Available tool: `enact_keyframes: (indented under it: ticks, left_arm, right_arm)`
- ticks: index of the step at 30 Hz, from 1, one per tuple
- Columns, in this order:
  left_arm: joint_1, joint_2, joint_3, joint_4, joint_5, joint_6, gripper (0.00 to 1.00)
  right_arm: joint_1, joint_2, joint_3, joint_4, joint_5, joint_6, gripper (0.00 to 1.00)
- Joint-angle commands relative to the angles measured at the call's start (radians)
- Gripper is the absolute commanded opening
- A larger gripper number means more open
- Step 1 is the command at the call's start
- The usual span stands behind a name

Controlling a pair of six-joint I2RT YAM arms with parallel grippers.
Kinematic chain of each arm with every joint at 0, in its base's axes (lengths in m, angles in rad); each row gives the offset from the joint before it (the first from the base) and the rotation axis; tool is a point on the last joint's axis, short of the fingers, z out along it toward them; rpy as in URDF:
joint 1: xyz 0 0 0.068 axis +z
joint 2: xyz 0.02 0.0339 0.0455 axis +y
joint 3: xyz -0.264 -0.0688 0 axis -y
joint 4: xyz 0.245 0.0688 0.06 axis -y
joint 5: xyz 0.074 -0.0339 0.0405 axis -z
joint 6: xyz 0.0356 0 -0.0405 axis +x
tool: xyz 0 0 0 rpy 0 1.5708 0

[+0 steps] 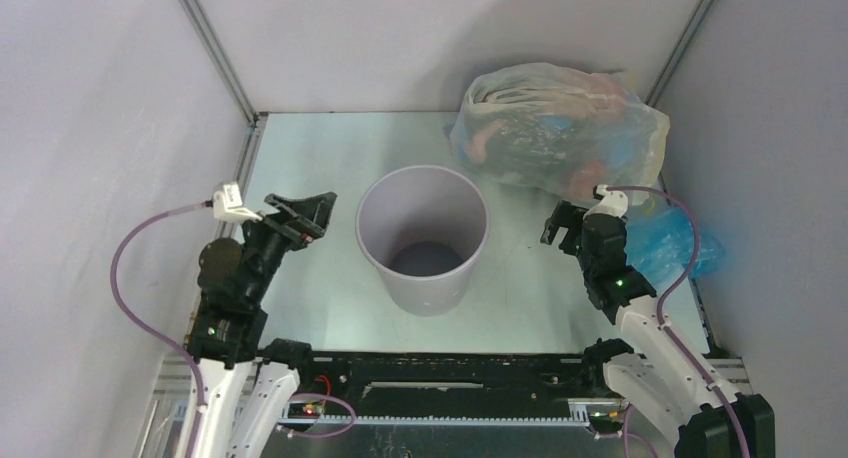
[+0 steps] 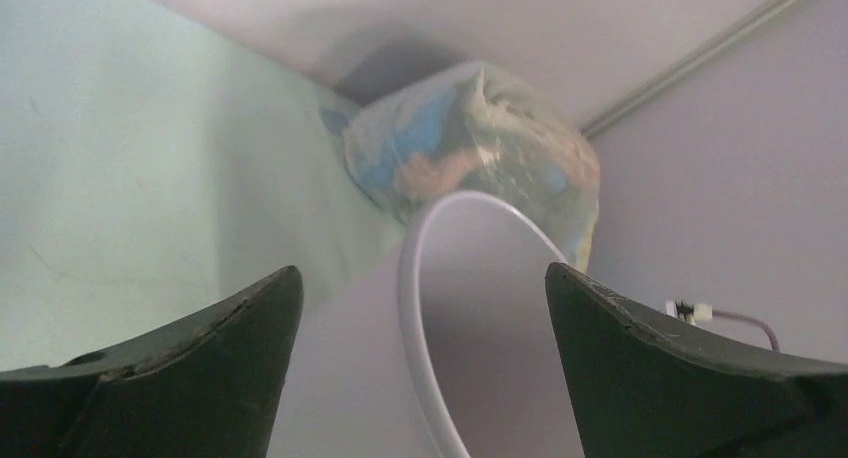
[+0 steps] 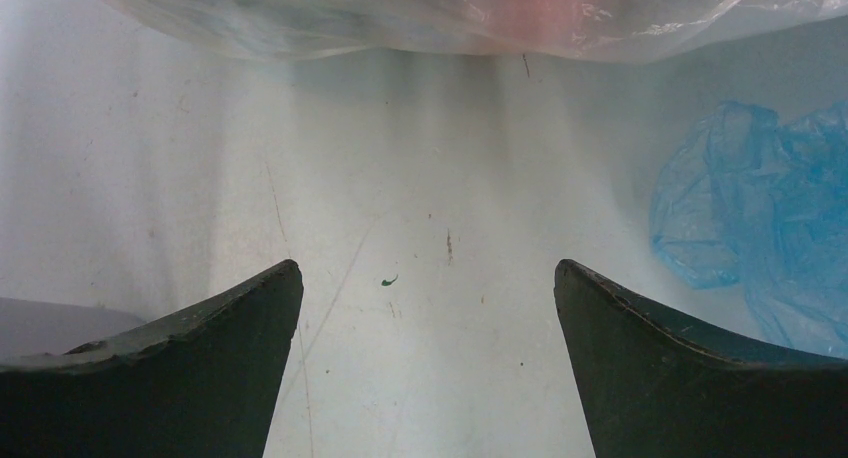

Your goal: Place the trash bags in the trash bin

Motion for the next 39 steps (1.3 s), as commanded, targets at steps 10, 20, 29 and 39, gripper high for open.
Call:
enact_keyframes:
  ticks: [10, 20, 29, 39]
  left_arm:
    - [-0.375, 0.321, 0.276, -0.367, -0.236, 0.184, 0.84]
    - [-0.491, 0.491, 0.387, -0.437, -0.398, 0.265, 0.30]
    - [-0.494, 0.651, 0.528, -0.389, -0.504, 0.301, 0.04]
    - [-0.412, 0.944, 0.781, -0.349, -0.469, 0.312, 0.03]
  right_arm:
    - [0.005, -0.015, -0.002, -0.005, 0.143, 0.049, 1.00]
    - [0.005, -0.018, -0.001, -0.017, 0.211, 0.071, 1.00]
    - [0.005, -0.040, -0.002, -0.056, 0.311, 0.134, 1.00]
    - [-0.002, -0.102, -0.001, -0.145, 0.428, 0.233, 1.00]
